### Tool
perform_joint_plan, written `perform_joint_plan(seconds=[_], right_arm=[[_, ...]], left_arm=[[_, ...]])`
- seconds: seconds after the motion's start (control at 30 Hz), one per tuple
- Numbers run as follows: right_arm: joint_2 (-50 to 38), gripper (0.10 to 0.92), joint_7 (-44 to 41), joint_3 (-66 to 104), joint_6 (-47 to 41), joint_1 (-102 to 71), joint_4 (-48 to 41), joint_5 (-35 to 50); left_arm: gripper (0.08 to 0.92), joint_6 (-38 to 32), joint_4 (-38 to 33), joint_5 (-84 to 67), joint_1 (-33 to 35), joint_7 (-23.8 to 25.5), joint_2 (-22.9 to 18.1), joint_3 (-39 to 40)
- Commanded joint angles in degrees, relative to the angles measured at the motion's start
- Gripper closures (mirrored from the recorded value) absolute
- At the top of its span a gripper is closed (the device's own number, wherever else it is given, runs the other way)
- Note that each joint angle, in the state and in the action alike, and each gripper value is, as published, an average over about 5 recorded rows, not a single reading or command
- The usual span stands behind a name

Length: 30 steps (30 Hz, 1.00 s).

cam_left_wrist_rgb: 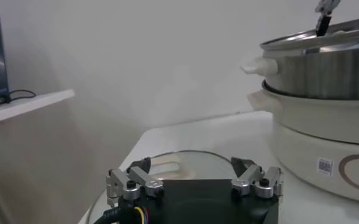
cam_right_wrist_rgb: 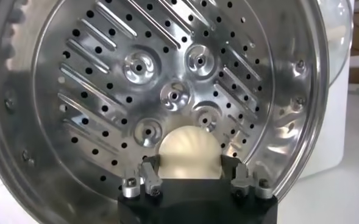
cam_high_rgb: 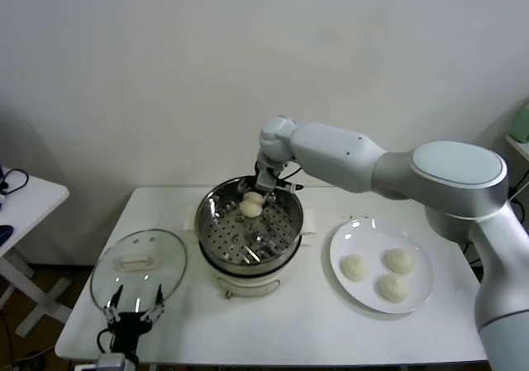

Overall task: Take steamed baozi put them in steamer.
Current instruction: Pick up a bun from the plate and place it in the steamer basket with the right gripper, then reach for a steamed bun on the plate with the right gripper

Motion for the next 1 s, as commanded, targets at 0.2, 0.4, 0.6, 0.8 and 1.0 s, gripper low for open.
perform_joint_plan(seconds=[0.2, 0.4, 0.6, 0.8, 1.0], right_arm=[[-5.04, 0.203, -0.74, -0.50, -0.41, 4.60, 4.13, 8.57], [-13.22, 0.203, -4.85, -7.44, -6.85, 14.13, 9.71, 24.66], [-25.35, 0.203, -7.00, -20.93, -26.90, 24.61, 20.86, 43.01], [-34.95, 0.203, -5.16, -28.86, -40.65, 28.69, 28.92, 45.49], [-43.77, 0.203, -1.03, -31.68, -49.34, 25.43, 36.82, 45.09]], left_arm=[[0.177, -0.39, -0.69, 0.95, 0.51, -0.12, -0.24, 0.19], [0.177, -0.65, -1.16, 1.32, 1.12, -0.22, -0.34, 0.17], [0.177, -0.76, -1.01, 1.25, 1.05, -0.28, -0.32, 0.14], [0.177, -0.64, -0.91, 1.05, 0.45, -0.24, -0.22, 0.24], [0.177, -0.65, -0.63, 0.98, 0.26, -0.23, -0.16, 0.23]])
